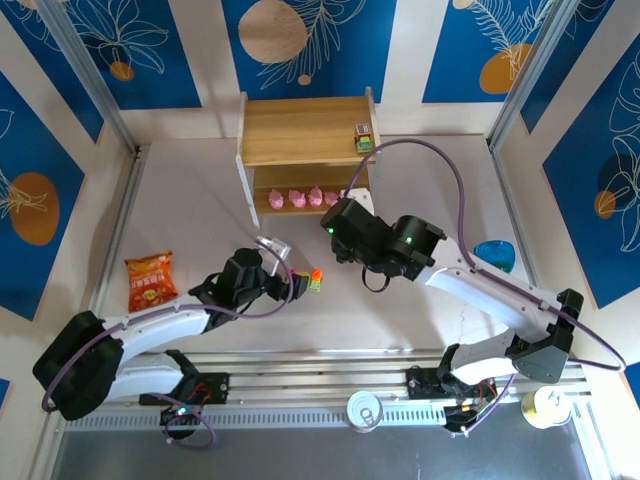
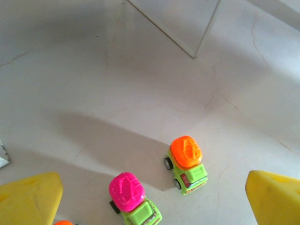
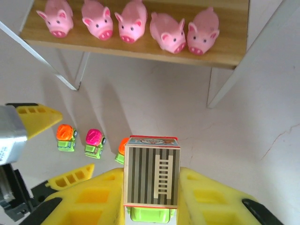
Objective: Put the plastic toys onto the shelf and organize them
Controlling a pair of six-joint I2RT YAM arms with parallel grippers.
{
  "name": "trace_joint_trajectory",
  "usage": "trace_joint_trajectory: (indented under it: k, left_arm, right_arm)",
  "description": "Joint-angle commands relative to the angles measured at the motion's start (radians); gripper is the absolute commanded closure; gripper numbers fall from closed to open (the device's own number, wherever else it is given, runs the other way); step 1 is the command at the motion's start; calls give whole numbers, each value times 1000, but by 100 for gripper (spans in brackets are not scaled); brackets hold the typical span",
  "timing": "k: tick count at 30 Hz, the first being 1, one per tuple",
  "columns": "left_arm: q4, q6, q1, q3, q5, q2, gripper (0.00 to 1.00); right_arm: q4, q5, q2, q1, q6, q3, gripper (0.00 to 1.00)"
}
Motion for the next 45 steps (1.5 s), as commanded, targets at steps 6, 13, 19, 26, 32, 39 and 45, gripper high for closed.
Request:
trace_joint_trajectory:
  k: [6,13,19,26,32,39,45]
  left_arm:
    - [-3,80,-76,32,-118,-23,0]
    - [-17,93,-96,30,-185,-42,0]
    - [-55,93,-97,38,-275,-50,0]
    - [-68,89,-97,44,-293,-43,0]
    - [-74,84,-97,46,-296,-43,0]
    - [-70,82,-97,44,-291,-40,0]
    - [-70,81,-97,45,-290,-44,0]
  right_arm:
    - [-82,67,35,2,-129,206,74]
    - [-96,73,125,-25,-227,406,74]
    - [-93,55,197,-64,-275,534,74]
    - [-109,33,299,-119,-327,690,74]
    - [-122,-2,370,-191,-330,775,74]
    - [-164,-48,465,-257,-337,911,73]
    - [-206,-72,540,-300,-339,1004,73]
